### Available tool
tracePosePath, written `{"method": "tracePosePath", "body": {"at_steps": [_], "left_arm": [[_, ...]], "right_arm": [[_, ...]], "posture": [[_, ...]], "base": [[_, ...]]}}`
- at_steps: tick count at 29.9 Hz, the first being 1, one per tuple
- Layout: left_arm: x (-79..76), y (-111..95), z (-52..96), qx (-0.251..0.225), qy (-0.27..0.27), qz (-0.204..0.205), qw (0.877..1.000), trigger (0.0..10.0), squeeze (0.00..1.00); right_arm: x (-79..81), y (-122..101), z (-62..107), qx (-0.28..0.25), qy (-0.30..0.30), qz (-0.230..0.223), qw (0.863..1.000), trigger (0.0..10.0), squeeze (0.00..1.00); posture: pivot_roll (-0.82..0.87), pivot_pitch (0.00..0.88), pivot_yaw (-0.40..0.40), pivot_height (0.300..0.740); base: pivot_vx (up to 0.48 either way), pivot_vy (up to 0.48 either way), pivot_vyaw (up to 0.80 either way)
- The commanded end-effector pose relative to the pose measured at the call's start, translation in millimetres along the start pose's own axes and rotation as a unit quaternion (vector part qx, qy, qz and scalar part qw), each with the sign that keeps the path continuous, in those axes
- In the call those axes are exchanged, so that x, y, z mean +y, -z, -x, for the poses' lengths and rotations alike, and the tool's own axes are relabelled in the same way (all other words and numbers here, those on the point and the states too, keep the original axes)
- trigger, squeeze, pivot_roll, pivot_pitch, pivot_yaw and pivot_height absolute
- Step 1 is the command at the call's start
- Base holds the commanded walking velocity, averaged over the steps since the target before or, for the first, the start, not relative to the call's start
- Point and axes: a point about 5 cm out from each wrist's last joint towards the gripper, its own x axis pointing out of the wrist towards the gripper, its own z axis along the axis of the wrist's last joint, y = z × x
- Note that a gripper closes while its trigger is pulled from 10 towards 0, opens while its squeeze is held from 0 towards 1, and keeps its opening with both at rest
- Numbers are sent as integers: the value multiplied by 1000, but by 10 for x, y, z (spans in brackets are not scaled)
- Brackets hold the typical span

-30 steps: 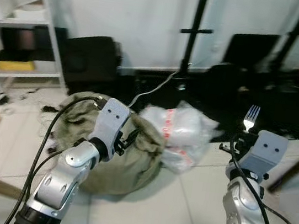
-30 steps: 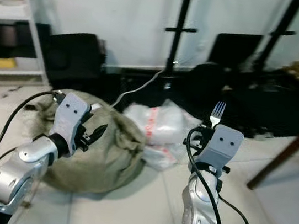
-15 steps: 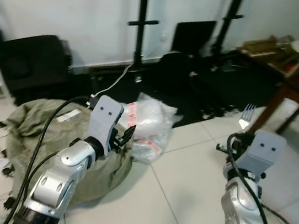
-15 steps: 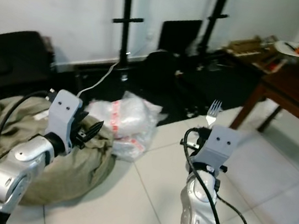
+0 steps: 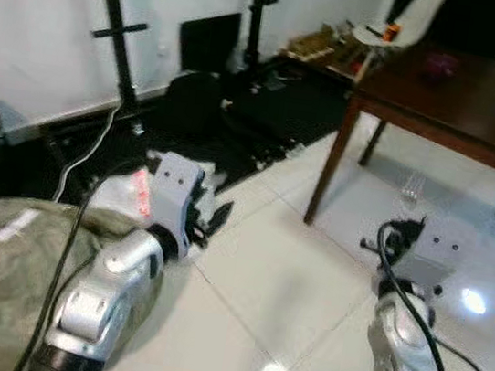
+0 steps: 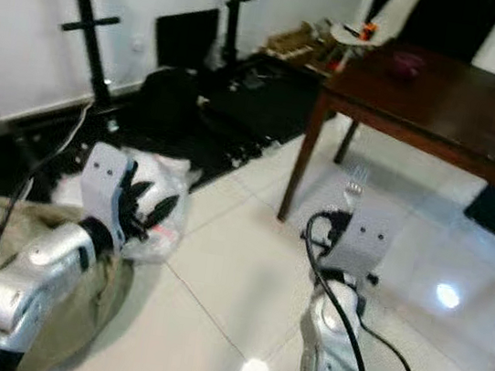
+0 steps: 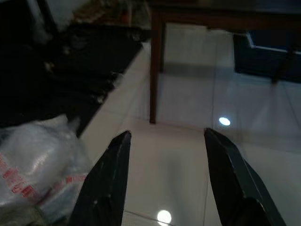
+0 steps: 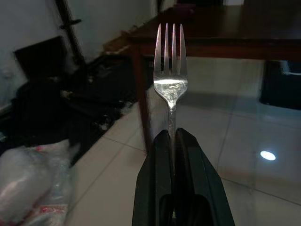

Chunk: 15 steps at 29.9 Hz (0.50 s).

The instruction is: Setting the table

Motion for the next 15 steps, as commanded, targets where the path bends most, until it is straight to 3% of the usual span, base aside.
{"method": "tracePosePath", "body": {"at_steps": [1,11,15], "left_arm": [[33,6,8,-2,-7,-13,1000,10000,0],[26,-18,-8,-10,-4,-18,1000,10000,0],[33,-3,-11,-11,-12,-3,1000,10000,0]], "right_arm": [[1,-7,2,0,0,-1,1000,10000,0],[4,-15,-5,-2,-2,0,1000,10000,0],[63,-14,5,0,-25,-2,1000,10000,0]], "posture": [[-76,0,99,740],[-81,0,99,740],[-85,0,99,740]], "base": [[0,0,-800],[0,0,-800],[0,0,-800]]}}
